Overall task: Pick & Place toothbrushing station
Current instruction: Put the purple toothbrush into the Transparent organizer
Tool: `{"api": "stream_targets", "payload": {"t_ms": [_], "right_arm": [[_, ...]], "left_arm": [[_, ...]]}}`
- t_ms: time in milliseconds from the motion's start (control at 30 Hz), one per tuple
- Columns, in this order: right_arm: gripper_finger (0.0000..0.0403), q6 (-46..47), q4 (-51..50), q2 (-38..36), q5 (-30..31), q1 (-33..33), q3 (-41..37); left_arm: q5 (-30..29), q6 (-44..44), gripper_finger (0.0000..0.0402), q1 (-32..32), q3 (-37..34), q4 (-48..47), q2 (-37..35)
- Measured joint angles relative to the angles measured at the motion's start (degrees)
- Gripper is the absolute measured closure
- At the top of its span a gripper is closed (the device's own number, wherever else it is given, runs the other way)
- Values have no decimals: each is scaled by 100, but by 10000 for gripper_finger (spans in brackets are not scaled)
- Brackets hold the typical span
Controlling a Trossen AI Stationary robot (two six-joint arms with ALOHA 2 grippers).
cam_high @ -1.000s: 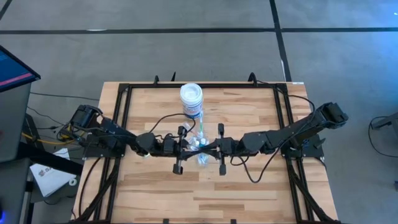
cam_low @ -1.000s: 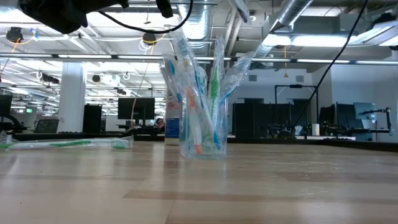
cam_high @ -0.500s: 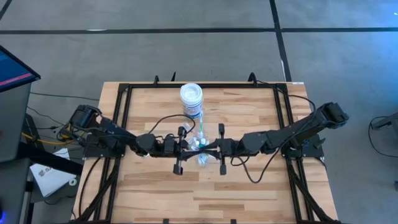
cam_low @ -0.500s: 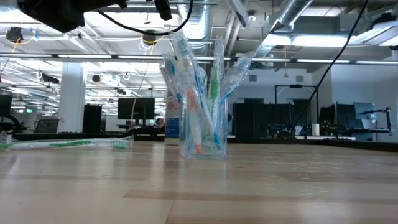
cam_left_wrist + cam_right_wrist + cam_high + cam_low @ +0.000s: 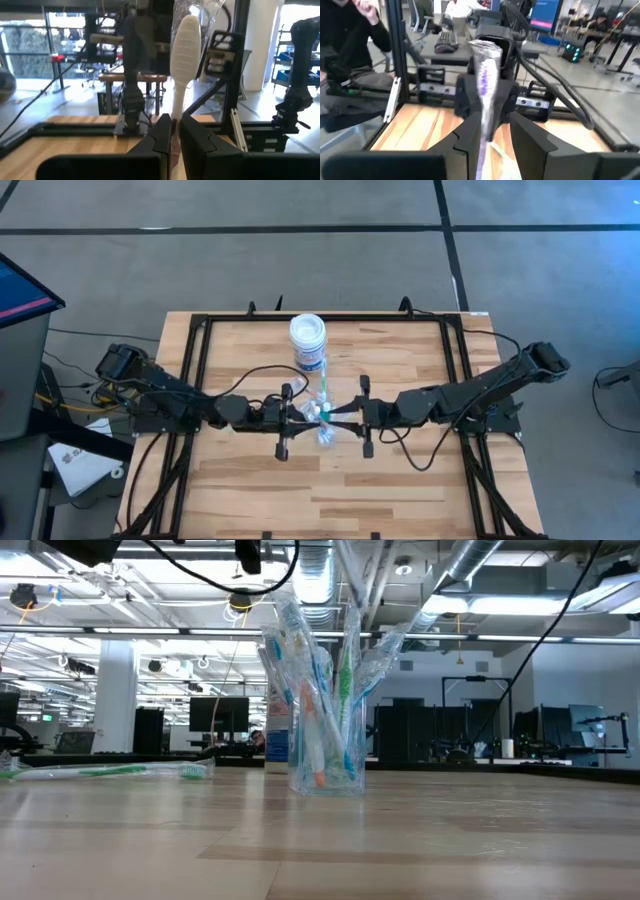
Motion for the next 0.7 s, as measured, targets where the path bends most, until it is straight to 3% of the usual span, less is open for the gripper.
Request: {"api": "stream_targets", "payload": {"t_ms": [300,700], "right_arm": [[304,462,-1026,-364,7,136,0],[305,667,-1507,-370,9,202,0]], "left_arm": [[-93,-372,391,29,-4,-336,-14],[-91,-624,391,29,-4,-810,-12]]}}
